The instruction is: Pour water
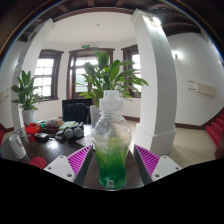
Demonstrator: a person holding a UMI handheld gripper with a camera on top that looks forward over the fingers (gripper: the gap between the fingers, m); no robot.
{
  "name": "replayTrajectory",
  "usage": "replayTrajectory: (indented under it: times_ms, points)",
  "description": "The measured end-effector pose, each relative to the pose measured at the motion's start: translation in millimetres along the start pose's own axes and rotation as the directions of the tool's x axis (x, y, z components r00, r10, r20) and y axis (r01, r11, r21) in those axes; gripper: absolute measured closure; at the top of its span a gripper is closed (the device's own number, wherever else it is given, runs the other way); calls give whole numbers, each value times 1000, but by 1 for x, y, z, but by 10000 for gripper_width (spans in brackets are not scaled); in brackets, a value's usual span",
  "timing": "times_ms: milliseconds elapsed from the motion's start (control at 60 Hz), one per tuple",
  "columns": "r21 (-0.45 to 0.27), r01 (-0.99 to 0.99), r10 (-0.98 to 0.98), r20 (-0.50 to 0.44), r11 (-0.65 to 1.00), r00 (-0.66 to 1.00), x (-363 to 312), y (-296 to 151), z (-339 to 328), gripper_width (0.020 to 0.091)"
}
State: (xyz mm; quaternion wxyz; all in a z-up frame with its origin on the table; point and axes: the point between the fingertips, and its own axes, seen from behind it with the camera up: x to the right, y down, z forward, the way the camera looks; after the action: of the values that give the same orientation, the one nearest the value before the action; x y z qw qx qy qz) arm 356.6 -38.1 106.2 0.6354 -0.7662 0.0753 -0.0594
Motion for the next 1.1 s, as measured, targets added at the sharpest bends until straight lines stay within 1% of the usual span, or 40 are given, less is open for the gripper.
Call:
replayTrajectory:
  times_ms: [33, 67, 117, 167, 200, 233, 267, 300, 317, 333, 350, 383, 500, 567, 683, 767, 867, 967, 1017, 1100]
  points:
    - [11, -3, 3, 13, 1000, 1000, -3, -1, 5, 312]
    - [22, -2, 2, 21, 1000, 1000, -4, -1, 9, 388]
    - [48, 13, -14, 14, 999, 1000, -4, -6, 13, 474]
    - [71, 46, -45, -8, 996, 999, -2, -11, 16, 537]
    - [73, 55, -55, -10, 996, 998, -4, -9, 17, 546]
    - [74, 58, -58, -4, 996, 998, -7, -9, 18, 576]
    - [77, 55, -54, -9, 996, 998, -5, -9, 19, 632]
    - [76, 39, -37, -18, 996, 999, -3, -9, 19, 666]
    - [77, 30, -29, -21, 997, 999, -3, -9, 19, 709]
    - [76, 24, -22, -25, 997, 999, 1, -11, 22, 725]
    - [77, 20, -18, -31, 997, 999, 1, -10, 22, 760]
    - [75, 20, -17, -40, 997, 999, 3, -9, 20, 798]
    - [62, 31, -29, -42, 998, 999, 2, -9, 22, 799]
    - [51, 83, -80, -52, 995, 995, -1, -10, 22, 799]
    - [73, 243, -239, -63, 967, 969, -27, -31, 10, 801]
    - [86, 418, -413, -70, 904, 908, -60, -48, 4, 800]
    - [90, 639, -634, -82, 764, 769, -110, -63, 7, 800]
    - [115, 820, -816, -91, 560, 570, -161, -75, 7, 801]
    - [118, 892, -888, -105, 437, 449, -186, -79, 8, 800]
    - [149, 955, -954, -124, 256, 274, -227, -84, 9, 800]
